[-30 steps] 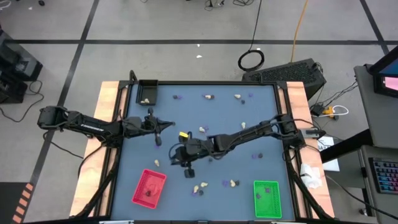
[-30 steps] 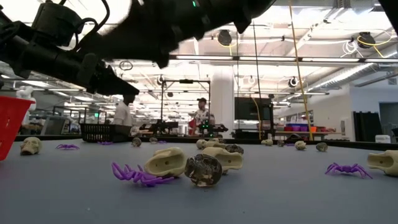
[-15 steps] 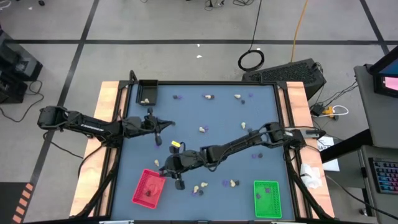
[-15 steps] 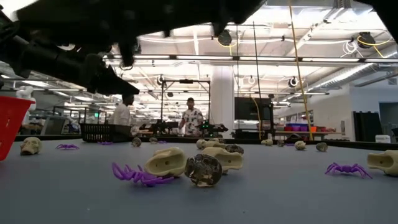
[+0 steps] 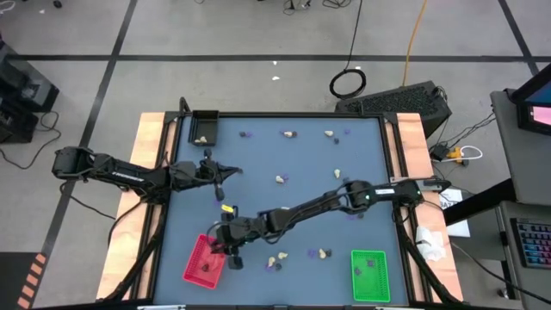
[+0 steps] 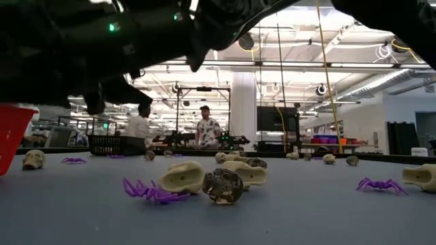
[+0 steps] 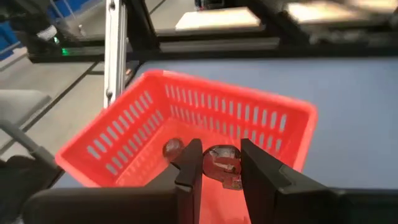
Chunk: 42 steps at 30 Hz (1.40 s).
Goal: Sort Halloween decoration
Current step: Put the black skull toy into the red bin, then put the white skull toy into the black bin
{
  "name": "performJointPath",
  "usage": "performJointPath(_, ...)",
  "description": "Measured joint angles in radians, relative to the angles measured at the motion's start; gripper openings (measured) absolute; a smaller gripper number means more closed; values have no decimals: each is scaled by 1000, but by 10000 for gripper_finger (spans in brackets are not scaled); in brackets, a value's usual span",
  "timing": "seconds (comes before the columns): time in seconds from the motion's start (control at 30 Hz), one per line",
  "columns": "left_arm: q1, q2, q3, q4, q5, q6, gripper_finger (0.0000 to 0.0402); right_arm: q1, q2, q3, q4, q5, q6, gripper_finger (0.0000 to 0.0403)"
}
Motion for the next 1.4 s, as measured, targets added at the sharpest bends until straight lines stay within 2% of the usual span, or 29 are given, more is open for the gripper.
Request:
performJointPath(0.17, 0, 0, 0, 0, 0, 0, 6, -2, 21, 11, -9, 1, 21, 73)
performJointPath(0.53, 0, 0, 0, -7, 8, 1, 6, -6, 20, 11, -14, 1, 26, 142)
performJointPath(0.73, 0, 0, 0, -10, 44, 26, 6, -6, 12, 11, -14, -1, -1, 148)
performJointPath(0.93, -2, 0, 0, -30, 115, 29, 6, -6, -50, 11, -100, 37, -131, 117)
performJointPath(1.07, -9, 0, 4, -68, 117, 32, 6, -4, -100, 11, -173, 57, -218, 67)
performJointPath(1.2, -30, -1, 19, -101, 148, 53, 6, 6, -125, -2, -175, 56, -329, 9)
performJointPath(1.4, -57, -1, 34, -117, 149, 54, 6, 10, -162, -120, -51, 56, -375, 1)
